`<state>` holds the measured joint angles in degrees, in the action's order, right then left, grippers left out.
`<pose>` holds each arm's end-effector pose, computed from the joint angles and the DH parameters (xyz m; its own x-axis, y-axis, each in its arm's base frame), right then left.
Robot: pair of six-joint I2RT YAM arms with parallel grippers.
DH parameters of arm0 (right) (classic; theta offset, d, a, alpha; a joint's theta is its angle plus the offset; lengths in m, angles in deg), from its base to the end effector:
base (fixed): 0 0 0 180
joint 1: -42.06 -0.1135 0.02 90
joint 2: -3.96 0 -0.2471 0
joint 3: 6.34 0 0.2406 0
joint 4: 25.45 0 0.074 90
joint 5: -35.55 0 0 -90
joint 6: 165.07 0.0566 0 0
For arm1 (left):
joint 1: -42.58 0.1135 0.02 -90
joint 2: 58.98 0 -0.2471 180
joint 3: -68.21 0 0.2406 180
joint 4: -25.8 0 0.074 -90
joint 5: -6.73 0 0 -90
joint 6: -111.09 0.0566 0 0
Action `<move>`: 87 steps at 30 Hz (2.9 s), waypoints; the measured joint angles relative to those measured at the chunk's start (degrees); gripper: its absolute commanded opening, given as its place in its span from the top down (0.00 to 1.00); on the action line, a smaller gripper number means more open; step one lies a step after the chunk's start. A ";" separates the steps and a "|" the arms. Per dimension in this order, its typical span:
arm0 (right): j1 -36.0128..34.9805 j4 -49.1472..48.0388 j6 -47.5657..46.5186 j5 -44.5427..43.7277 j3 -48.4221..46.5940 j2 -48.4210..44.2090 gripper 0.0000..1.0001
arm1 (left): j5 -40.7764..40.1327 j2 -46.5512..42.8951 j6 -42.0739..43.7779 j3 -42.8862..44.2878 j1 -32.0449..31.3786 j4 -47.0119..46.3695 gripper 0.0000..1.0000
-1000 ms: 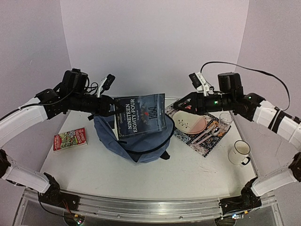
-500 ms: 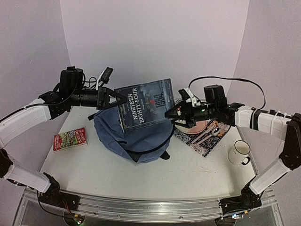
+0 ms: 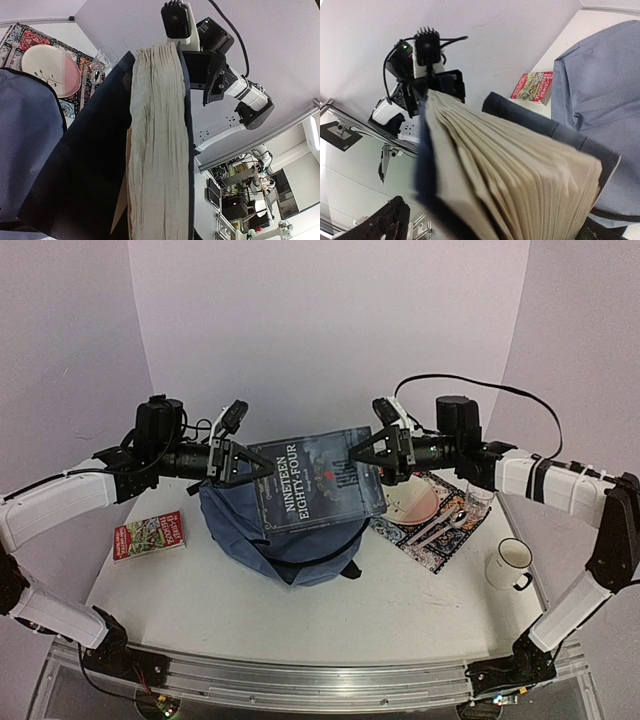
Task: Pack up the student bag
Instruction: Pass from the left arm to the right, then pick up the largest pocket of the bag from the student bag.
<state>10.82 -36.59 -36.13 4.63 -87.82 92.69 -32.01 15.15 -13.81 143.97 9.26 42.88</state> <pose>0.2792 0.2262 0.3372 -0.5823 0.0245 -0.8126 -0.8129 -0.0257 0.5818 0.2251 -0.2008 0.3289 -0.7387 0.0571 -0.6716 0.6698 0.1739 -0.7219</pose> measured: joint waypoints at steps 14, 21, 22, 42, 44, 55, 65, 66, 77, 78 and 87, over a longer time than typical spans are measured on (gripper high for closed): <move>0.85 -3.54 3.84 7.90 -3.03 3.84 0.99 | 1.69 -0.02 -0.11 -0.78 0.00 -1.73 0.97; 0.91 -3.99 4.24 8.10 -2.87 3.87 1.00 | -2.45 -0.11 4.65 -0.80 -0.08 2.13 0.59; 0.99 -4.01 4.26 7.88 -2.69 3.87 1.00 | -3.89 -0.11 5.73 -0.56 -0.11 3.71 0.52; 11.69 -0.90 9.07 -25.73 20.17 -17.00 1.00 | -36.33 8.07 22.14 7.13 -8.87 22.27 0.22; 11.67 -0.13 9.59 -29.66 21.50 -19.90 1.00 | -39.13 10.97 23.03 8.75 -11.77 22.90 0.21; 11.67 4.40 11.45 -45.96 26.57 -30.82 1.00 | -57.33 27.40 24.68 19.07 -23.20 24.54 0.18; 11.67 7.69 12.03 -52.66 28.39 -34.70 1.00 | -71.16 41.31 25.35 27.19 -31.59 24.49 0.13; 11.67 7.97 12.04 -52.89 28.46 -34.91 1.00 | -72.30 42.58 25.45 27.70 -32.20 24.55 0.12; 11.67 8.34 12.14 -53.47 29.32 -36.04 1.00 | -88.84 50.31 25.31 31.87 -32.05 26.07 0.19; 11.67 8.45 12.14 -53.46 29.38 -36.08 1.00 | -89.65 50.31 25.17 32.14 -31.74 26.36 0.21; 11.67 8.50 12.10 -51.78 29.76 -36.41 1.00 | -91.83 49.30 23.17 32.24 -28.69 27.40 0.74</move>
<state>22.49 -28.09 -24.03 -47.15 -58.07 56.28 -123.84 64.45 9.36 176.20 -19.44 70.28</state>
